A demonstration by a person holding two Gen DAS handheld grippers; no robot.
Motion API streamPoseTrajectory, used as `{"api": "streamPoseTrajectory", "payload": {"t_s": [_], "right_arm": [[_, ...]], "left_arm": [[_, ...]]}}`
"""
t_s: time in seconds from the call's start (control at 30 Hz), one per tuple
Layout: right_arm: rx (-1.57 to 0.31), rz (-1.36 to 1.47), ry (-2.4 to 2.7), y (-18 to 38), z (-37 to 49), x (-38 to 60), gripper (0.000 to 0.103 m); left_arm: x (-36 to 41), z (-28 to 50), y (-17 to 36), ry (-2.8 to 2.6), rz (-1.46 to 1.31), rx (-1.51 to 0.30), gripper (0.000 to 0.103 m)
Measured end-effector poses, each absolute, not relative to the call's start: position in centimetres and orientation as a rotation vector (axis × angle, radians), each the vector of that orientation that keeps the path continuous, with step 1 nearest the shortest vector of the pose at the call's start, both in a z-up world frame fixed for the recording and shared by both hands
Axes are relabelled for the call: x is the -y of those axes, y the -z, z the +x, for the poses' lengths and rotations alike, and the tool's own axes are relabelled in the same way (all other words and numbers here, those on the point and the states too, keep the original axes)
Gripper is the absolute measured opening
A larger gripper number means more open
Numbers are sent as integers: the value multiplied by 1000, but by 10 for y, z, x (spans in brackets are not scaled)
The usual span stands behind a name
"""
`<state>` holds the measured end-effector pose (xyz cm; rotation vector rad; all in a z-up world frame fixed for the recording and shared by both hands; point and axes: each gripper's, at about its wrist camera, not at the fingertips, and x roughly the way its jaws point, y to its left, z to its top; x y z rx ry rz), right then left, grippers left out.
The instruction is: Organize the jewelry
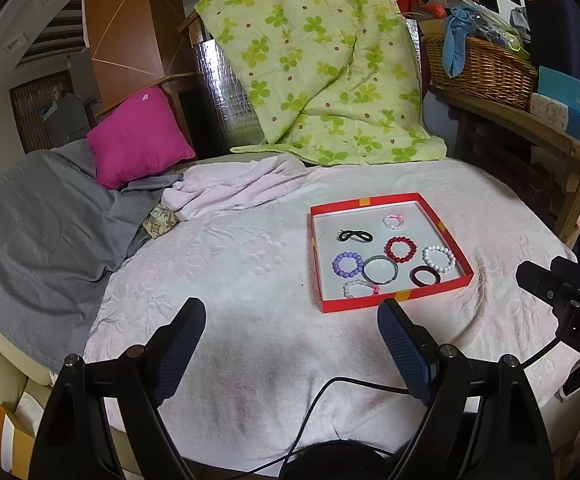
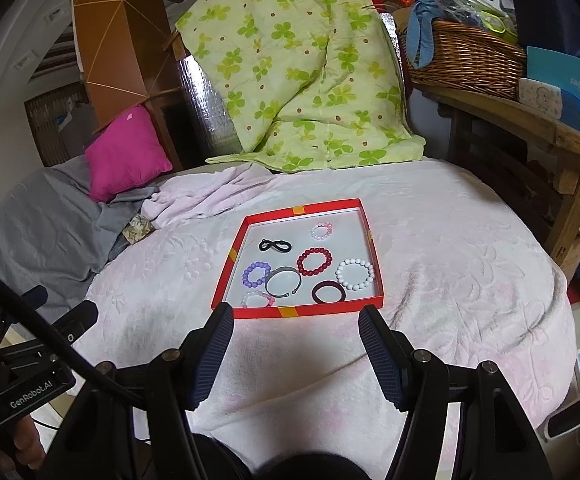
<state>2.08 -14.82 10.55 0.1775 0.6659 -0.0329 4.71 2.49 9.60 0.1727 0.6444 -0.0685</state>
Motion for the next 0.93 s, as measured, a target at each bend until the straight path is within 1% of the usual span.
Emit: {"api": "streamPoseTrajectory", "payload": {"t_s": [0.33, 0.47, 0.57, 0.67, 0.7, 0.77, 0.93], "right_arm": [[-686, 169, 35, -99, 38, 143, 69], [-691, 175, 35, -93, 47, 146, 69], [-689, 192, 40, -85, 52, 157, 69], [-682, 212, 58, -67, 56, 183, 69], [-689, 208, 82, -62, 57, 191, 70], [-721, 213, 154, -46, 60, 213, 70], [-764, 283, 234, -18, 64, 252, 70]], "left_arm": [[-27, 62, -89, 78, 173, -654, 88], [-28, 72, -85, 91, 167, -631, 88], [-37, 94, -68, 112, 114, -683, 88], [-52, 122, -40, 90, 92, -743, 88], [-56, 125, -36, 90, 81, -727, 88], [-59, 128, -32, 65, 79, -692, 88], [-46, 137, -25, 79, 91, -710, 88]]}}
